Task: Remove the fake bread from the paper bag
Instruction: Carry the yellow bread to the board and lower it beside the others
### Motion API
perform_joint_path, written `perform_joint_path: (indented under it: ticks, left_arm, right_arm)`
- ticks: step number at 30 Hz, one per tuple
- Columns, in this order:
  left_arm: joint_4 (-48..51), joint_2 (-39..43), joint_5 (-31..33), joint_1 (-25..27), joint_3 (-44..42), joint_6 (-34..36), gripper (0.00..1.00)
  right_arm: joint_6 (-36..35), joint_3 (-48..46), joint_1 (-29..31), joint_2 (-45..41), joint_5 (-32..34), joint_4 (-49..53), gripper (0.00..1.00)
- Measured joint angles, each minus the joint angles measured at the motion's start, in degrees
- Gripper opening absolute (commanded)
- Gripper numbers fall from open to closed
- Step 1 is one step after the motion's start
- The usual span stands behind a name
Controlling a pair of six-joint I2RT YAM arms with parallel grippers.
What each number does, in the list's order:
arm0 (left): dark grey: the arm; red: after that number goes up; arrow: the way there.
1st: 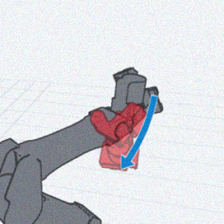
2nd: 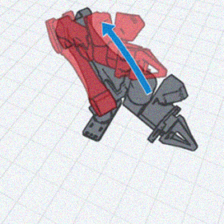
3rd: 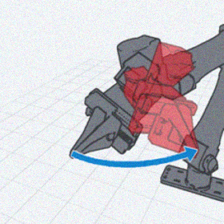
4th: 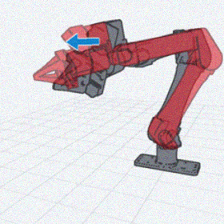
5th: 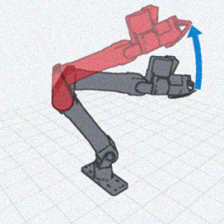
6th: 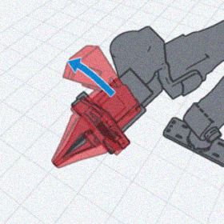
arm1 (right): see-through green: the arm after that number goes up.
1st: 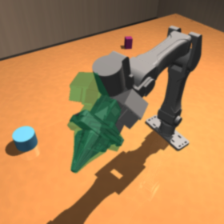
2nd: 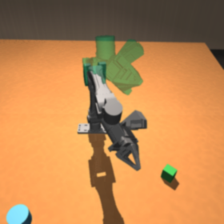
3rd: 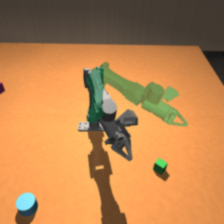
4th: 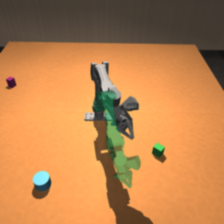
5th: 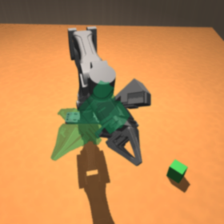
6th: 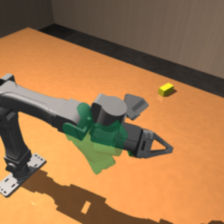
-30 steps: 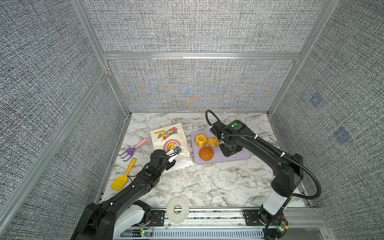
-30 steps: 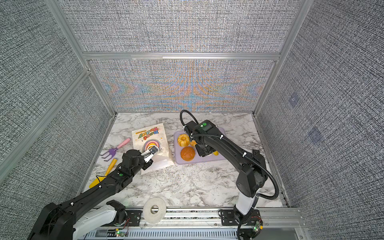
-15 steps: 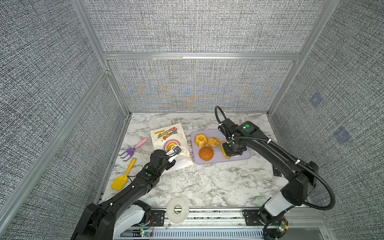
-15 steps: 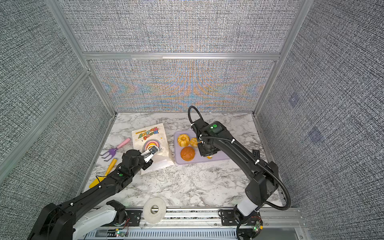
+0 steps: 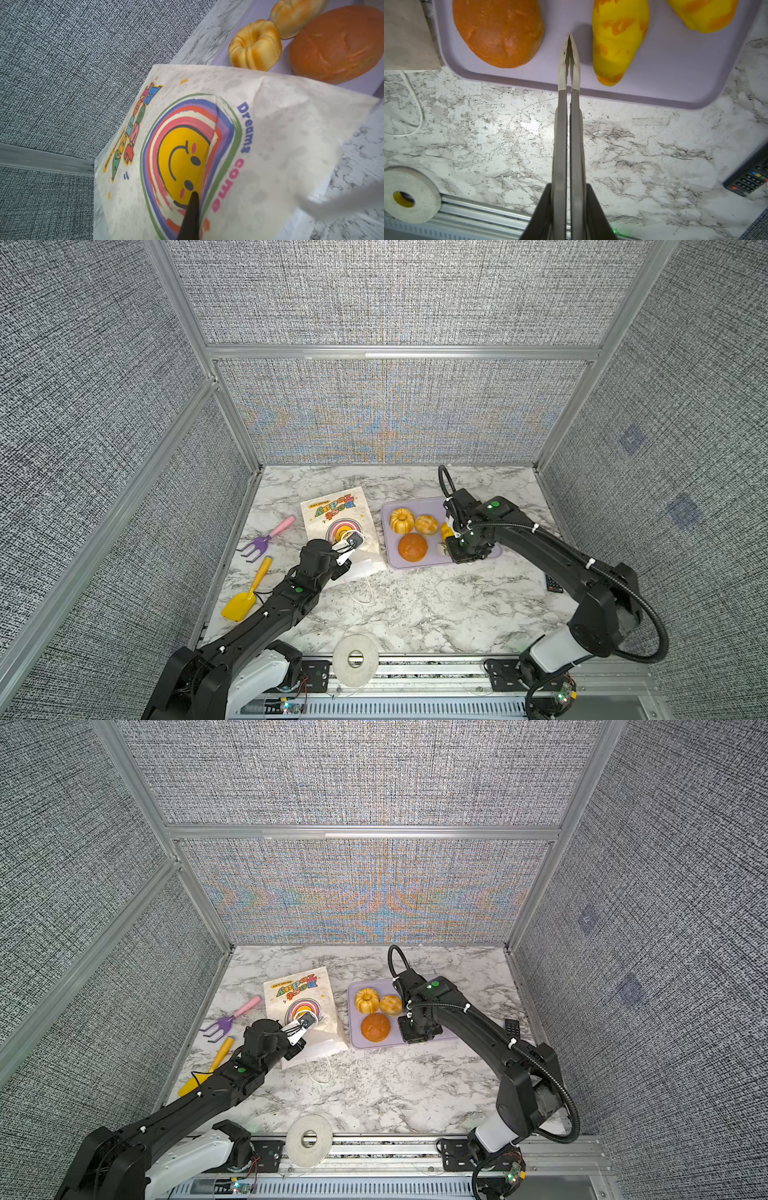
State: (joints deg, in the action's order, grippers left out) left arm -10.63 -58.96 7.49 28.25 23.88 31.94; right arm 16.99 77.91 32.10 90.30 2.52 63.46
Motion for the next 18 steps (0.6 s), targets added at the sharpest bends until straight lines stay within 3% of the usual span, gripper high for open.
perform_joint_path:
  ticks: [18]
  left_arm:
    - [0.07, 0.02, -0.28, 0.0, -0.17, 0.02, 0.0]
  right_arm:
    - [-4.98, 0.68, -7.1, 0.79, 2.38, -0.59, 0.0]
